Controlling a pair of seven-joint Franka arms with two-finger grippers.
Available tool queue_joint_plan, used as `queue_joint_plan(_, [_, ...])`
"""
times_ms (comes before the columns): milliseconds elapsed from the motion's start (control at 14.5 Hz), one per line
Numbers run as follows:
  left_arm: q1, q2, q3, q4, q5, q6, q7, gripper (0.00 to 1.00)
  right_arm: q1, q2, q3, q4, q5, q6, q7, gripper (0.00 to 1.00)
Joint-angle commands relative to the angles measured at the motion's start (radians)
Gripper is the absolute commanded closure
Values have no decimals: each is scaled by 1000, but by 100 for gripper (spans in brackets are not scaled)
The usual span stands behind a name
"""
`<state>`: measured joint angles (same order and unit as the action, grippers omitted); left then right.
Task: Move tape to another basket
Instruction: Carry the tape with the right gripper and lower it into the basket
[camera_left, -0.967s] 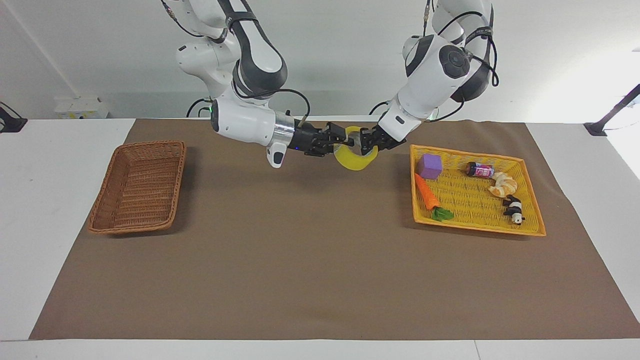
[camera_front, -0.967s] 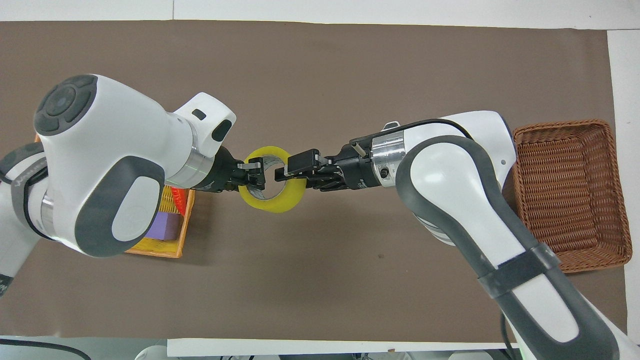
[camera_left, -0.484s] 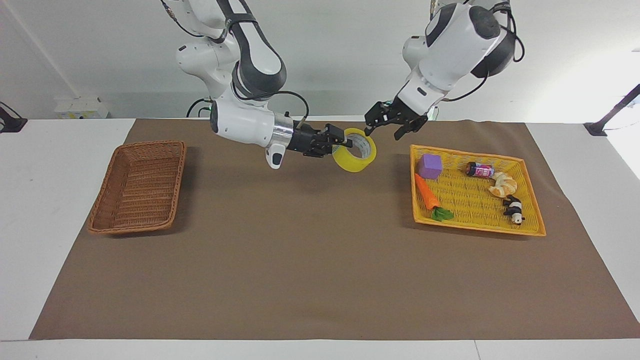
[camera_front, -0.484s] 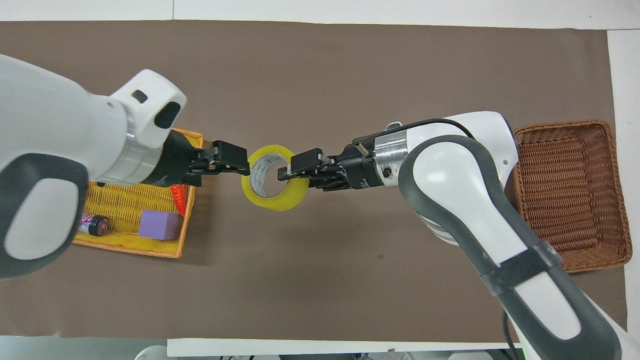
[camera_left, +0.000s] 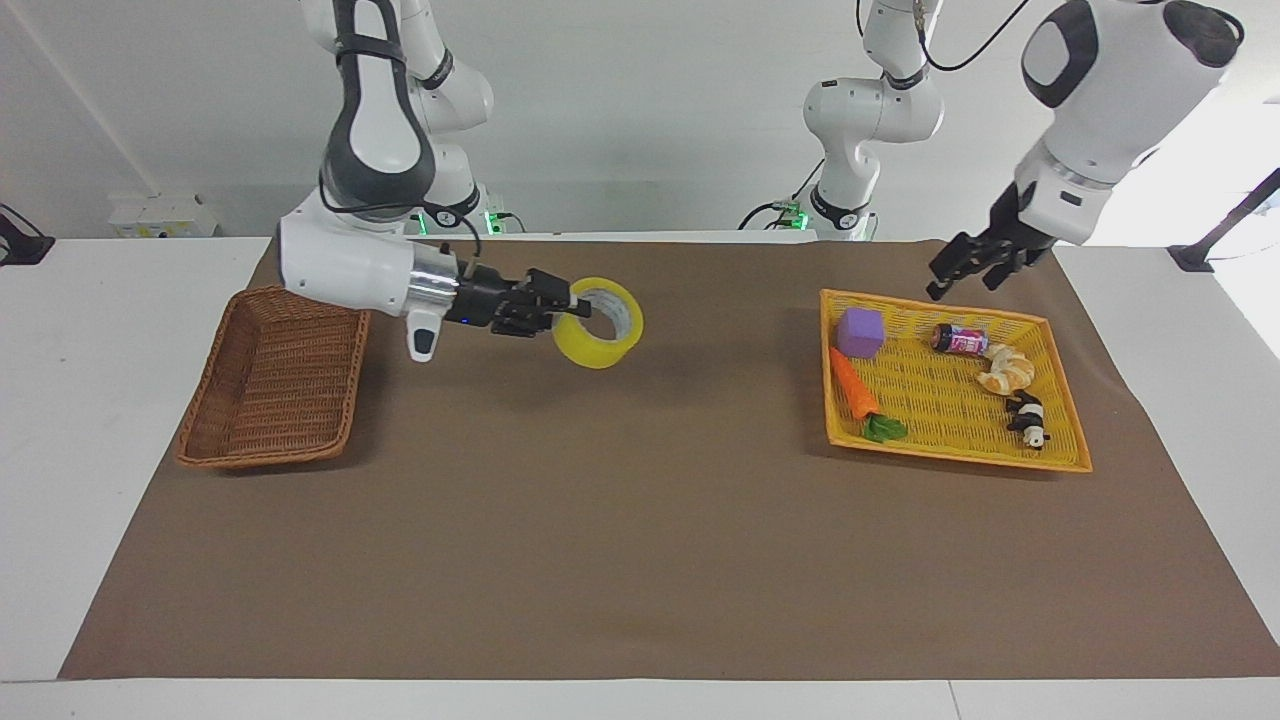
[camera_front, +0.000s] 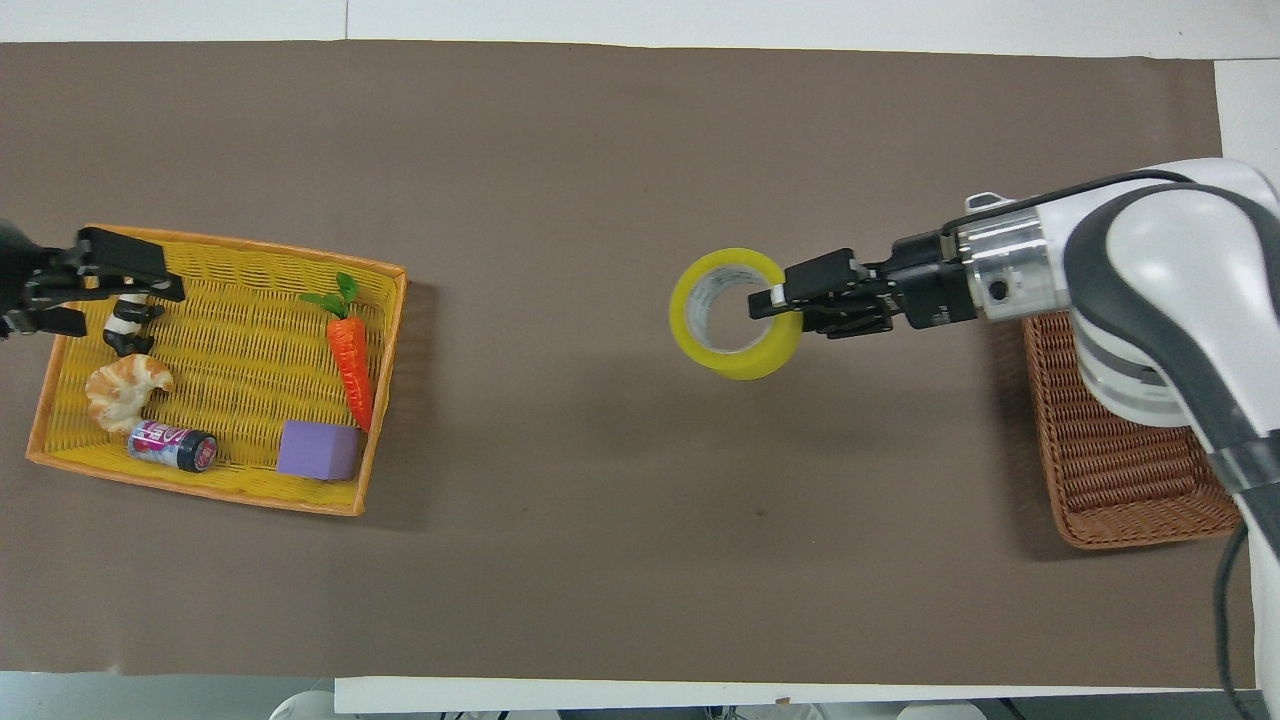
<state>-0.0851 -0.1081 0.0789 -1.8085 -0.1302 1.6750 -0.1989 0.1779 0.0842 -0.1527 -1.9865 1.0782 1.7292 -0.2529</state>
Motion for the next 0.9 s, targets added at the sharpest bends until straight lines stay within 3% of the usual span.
queue_joint_plan(0, [141,-24,-18,-23,15,3,64,0,-163,-18,12,1,-65,-85,-69,87])
queue_joint_plan(345, [174,-24,-18,-22,17,-15,59,0,-458,-15,10,38,-274,-296,-240,87])
queue_joint_plan(691, [150,19,-34,135,144,-153,107,0,-645,-1,10,54,-545,-324,-507,87])
queue_joint_plan(829, [133,33,-34,190,155,-214,116,0,-685,84,10,98,-592,-323,-648,87])
